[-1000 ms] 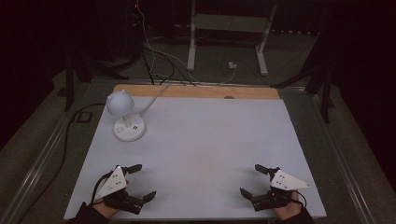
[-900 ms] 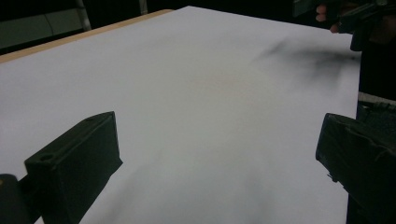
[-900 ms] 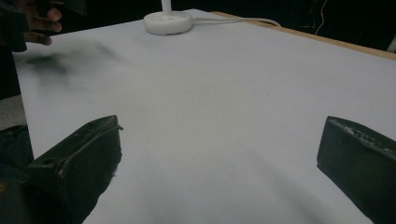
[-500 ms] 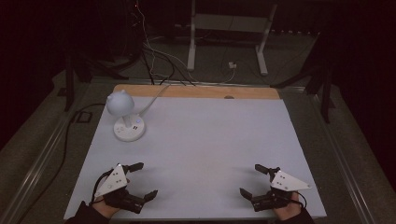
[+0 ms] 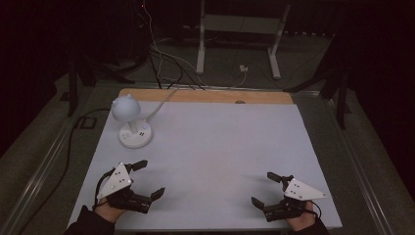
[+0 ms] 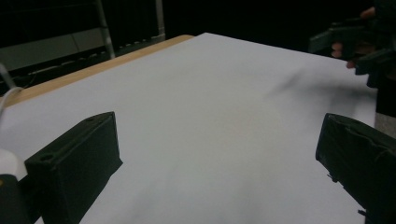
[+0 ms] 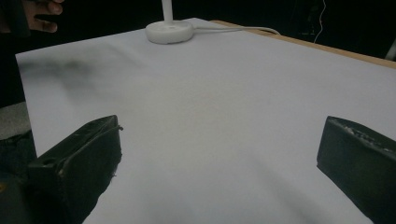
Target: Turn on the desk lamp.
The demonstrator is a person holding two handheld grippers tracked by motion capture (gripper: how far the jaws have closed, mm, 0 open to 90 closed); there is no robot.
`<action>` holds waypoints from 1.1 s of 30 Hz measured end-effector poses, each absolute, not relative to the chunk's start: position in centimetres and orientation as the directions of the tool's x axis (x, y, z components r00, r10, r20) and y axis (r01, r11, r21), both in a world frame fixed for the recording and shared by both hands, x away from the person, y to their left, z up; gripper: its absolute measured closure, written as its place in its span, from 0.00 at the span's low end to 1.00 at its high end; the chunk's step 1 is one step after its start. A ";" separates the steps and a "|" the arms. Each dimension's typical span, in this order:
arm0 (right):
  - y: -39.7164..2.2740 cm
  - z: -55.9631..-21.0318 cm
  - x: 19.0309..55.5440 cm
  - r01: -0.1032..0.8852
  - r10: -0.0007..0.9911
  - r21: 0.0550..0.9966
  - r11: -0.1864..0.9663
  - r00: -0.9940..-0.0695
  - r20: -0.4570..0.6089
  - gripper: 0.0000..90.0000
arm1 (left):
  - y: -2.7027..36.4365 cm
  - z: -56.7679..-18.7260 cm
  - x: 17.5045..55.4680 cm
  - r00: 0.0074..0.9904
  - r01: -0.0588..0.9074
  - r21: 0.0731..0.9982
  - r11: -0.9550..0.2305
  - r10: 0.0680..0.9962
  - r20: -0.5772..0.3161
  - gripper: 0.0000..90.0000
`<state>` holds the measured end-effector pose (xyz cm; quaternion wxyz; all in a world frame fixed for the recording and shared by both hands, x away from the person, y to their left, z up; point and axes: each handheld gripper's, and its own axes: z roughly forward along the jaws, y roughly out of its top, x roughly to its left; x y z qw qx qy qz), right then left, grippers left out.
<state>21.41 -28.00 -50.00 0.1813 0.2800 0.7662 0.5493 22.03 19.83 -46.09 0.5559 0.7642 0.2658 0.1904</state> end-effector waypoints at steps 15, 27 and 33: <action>-27.9 -50.0 21.4 0.226 0.627 0.944 0.241 -0.779 0.026 0.00 | 20.4 -45.1 24.0 0.728 0.230 0.951 -0.208 0.685 -0.026 0.00; -27.9 -50.0 21.3 0.227 0.623 0.943 0.243 -0.782 0.027 0.00 | 20.4 -44.7 26.6 0.623 0.263 0.947 -0.183 0.782 -0.022 0.00; -27.9 -50.0 21.4 0.229 0.623 0.943 0.242 -0.782 0.030 0.00 | 20.5 -44.8 27.7 0.553 0.271 0.950 -0.157 0.833 -0.020 0.00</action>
